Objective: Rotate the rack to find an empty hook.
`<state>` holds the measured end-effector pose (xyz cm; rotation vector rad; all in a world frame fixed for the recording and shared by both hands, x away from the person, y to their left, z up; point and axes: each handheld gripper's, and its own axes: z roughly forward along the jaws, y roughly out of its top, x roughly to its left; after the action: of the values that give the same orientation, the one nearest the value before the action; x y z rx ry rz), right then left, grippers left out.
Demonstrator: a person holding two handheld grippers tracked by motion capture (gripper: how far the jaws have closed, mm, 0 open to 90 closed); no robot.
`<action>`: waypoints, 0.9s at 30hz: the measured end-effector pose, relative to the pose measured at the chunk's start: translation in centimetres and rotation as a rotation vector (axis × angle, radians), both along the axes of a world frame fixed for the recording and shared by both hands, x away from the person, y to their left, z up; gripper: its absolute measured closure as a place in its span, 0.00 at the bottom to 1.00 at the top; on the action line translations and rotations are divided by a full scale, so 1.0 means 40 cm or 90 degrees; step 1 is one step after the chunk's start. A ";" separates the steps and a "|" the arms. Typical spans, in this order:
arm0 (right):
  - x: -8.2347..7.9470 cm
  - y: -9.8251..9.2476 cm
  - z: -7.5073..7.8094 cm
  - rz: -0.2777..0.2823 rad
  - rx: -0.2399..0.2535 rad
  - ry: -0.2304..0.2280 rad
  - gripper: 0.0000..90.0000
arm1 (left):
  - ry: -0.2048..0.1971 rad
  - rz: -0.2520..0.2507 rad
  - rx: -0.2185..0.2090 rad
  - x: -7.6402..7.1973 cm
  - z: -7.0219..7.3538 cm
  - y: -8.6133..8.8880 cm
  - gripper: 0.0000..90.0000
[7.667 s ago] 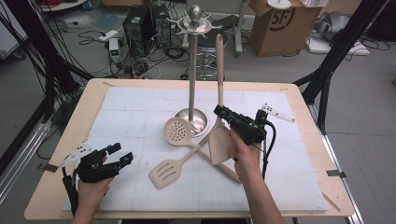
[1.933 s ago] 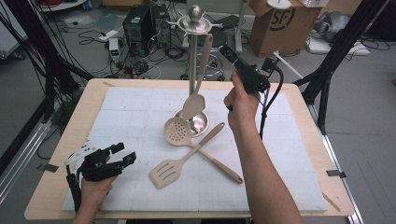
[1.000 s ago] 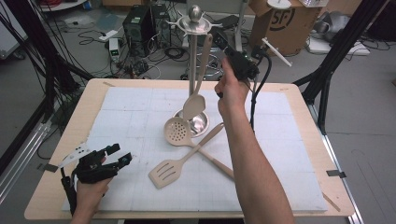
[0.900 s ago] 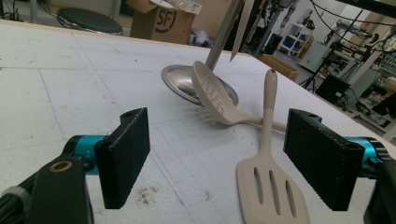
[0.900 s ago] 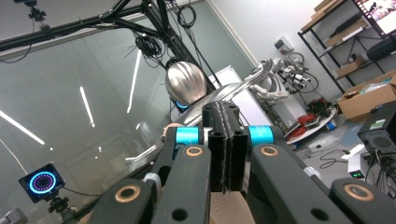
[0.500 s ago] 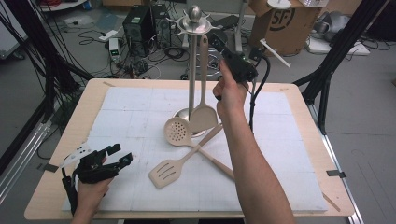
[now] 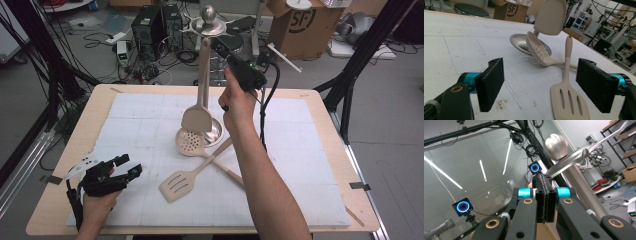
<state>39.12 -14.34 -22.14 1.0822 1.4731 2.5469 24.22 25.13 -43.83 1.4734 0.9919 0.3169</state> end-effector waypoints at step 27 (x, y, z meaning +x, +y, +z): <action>0.040 -0.080 -0.030 -0.058 -0.003 0.037 1.00 | -0.004 0.008 -0.005 -0.006 0.003 0.012 0.26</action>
<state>40.73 -17.52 -23.34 1.2022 1.4072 2.4702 24.00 25.61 -43.69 1.4590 0.9968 0.3263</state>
